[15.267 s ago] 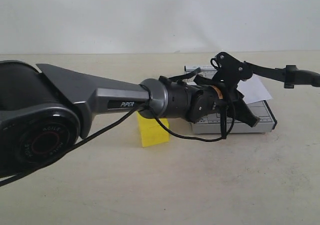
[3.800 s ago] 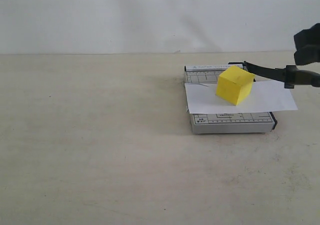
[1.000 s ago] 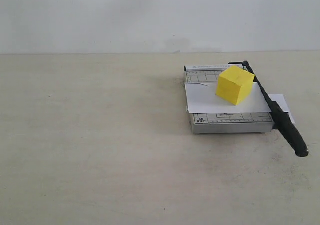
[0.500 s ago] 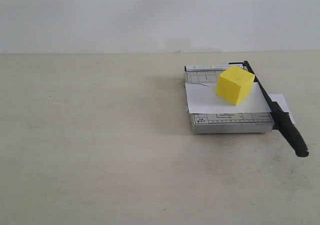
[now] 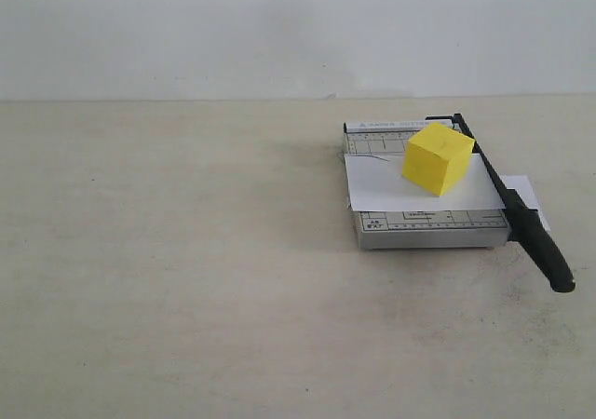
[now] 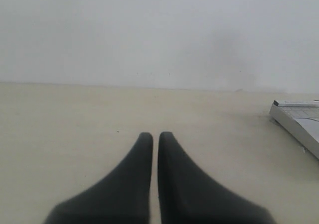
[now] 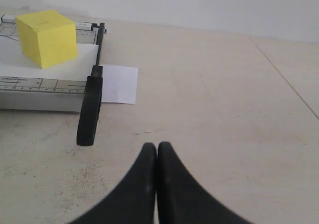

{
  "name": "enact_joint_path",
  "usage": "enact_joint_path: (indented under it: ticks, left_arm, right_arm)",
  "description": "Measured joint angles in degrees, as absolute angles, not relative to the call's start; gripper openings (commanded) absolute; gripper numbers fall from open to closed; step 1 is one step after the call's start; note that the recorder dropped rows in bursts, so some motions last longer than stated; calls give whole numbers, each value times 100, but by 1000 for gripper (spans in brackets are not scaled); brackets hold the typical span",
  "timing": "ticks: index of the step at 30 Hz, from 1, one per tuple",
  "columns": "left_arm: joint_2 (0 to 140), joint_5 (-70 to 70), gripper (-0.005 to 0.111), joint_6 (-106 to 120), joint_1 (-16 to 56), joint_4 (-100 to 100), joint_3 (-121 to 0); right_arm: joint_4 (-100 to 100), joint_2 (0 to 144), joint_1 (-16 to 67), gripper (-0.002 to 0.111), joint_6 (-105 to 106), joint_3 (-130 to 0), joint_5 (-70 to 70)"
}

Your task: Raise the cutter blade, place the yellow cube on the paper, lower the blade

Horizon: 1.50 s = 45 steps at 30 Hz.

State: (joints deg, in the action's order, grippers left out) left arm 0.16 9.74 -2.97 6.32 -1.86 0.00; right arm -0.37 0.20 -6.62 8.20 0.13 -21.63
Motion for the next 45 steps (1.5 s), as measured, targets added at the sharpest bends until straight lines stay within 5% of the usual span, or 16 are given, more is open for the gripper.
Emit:
enact_joint_path:
  ticks: [45]
  left_arm:
    - [16,974,5,-148,632,-171,0]
  right_arm:
    - [0,20,-662,0,810,13,-2163]
